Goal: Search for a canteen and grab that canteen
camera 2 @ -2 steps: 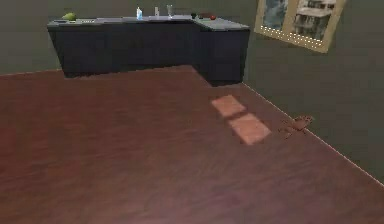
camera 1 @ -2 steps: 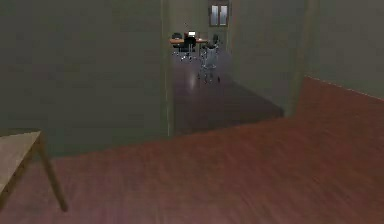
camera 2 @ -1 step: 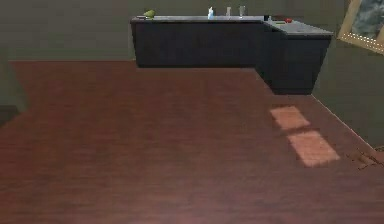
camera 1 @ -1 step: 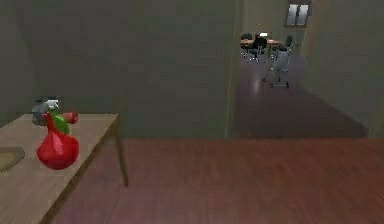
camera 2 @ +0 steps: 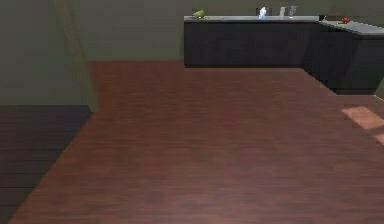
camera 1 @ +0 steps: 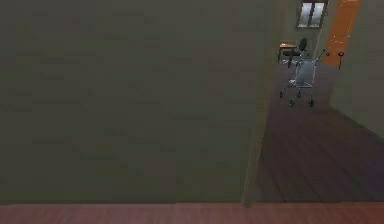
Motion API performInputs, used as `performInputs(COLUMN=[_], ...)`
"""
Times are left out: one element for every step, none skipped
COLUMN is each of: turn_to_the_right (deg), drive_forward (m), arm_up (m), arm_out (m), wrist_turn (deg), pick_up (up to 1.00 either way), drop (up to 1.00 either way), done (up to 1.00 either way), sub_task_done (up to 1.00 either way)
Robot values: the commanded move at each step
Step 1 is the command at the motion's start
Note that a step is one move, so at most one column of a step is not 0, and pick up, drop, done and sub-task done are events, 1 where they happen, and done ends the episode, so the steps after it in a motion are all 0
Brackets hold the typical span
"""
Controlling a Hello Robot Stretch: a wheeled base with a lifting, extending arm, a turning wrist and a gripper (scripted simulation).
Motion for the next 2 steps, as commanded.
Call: performInputs(turn_to_the_right=[0.0, -45.0], drive_forward=[0.25, 0.00], arm_up=[0.00, 0.00], arm_out=[0.00, 0.00], wrist_turn=[0.0, 0.0], pick_up=[0.00, 0.00], drop=[0.00, 0.00], done=[0.00, 0.00], sub_task_done=[0.00, 0.00])
